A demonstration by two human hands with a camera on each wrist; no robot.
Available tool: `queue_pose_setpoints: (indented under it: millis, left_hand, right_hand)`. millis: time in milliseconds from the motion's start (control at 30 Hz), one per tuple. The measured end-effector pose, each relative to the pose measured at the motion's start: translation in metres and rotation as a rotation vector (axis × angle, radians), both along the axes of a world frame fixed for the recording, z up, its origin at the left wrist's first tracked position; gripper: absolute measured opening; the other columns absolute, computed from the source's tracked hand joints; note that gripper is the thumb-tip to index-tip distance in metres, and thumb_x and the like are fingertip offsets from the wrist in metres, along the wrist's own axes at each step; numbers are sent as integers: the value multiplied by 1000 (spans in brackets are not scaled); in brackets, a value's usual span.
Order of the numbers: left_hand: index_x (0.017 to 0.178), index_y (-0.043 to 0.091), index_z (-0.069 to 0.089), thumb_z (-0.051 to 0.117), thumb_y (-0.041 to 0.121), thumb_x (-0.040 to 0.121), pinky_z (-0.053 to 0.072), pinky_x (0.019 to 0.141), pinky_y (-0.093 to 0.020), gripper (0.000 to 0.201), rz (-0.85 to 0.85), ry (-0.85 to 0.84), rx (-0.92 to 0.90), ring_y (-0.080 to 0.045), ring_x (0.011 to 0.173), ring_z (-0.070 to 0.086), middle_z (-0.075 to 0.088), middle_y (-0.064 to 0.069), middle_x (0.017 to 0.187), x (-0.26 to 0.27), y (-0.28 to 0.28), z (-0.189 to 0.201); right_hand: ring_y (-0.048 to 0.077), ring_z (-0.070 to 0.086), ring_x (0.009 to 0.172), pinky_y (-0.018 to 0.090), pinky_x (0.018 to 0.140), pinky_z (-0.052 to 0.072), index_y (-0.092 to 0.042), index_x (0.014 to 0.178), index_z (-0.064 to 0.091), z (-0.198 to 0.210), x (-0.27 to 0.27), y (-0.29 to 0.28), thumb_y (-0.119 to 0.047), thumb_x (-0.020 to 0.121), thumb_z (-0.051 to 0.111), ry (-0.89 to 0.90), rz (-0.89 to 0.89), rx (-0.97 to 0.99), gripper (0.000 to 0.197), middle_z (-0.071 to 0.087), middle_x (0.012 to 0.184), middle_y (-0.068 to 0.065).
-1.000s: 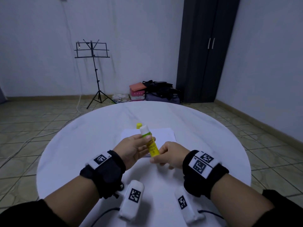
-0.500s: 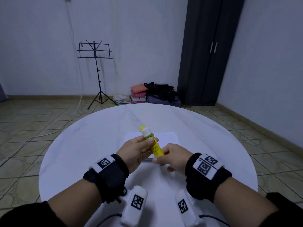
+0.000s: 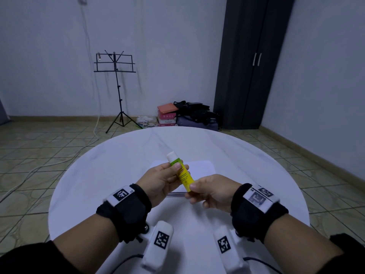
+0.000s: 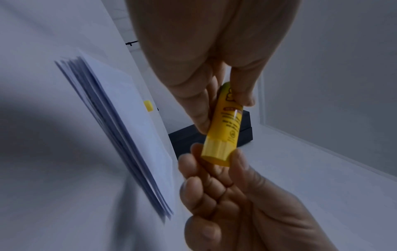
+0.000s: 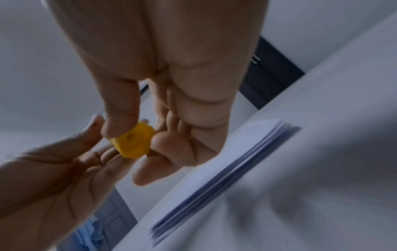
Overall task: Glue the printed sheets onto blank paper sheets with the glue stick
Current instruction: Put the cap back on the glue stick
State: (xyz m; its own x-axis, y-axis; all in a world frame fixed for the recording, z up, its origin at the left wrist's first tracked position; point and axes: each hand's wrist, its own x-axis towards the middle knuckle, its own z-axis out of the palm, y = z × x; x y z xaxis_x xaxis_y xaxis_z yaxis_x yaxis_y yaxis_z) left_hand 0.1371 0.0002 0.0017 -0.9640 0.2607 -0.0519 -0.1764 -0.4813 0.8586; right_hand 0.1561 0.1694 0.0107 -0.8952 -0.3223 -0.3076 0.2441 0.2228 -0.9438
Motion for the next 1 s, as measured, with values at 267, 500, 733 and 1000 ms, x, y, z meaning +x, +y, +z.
queue_pose_setpoints:
  millis: [267, 500, 733, 1000]
  left_hand:
    - [100, 0, 62, 52, 7, 94, 58, 72, -24, 14, 60, -14, 5, -20, 89, 65, 67, -12, 102, 4, 7, -3]
    - [104, -2, 60, 50, 9, 94, 59, 73, -24, 17, 26, -11, 5, -20, 88, 67, 68, -11, 103, 3, -4, 2]
    - [110, -2, 59, 49, 8, 95, 59, 73, -25, 20, 42, -23, 24, -22, 95, 65, 68, -13, 104, -1, -7, 3]
    - [106, -3, 60, 51, 9, 94, 58, 78, -27, 19, 73, -38, 16, -22, 92, 64, 68, -13, 99, -10, -9, 5]
  right_hand:
    - [8, 48, 51, 20, 50, 34, -15, 66, 61, 2, 0, -12, -25, 80, 65, 364, -35, 592, 18, 63, 62, -1]
    - [11, 57, 65, 20, 49, 34, -17, 84, 57, 1, -4, -12, -32, 84, 68, 153, 7, 311, 18, 63, 76, -3]
    - [12, 63, 65, 19, 47, 32, -13, 89, 56, 8, -6, -13, -18, 92, 56, 83, 54, 194, 6, 69, 86, 0]
    - [19, 60, 52, 16, 47, 41, -13, 56, 58, 11, -19, -26, -15, 80, 69, 260, 2, 406, 26, 59, 54, -1]
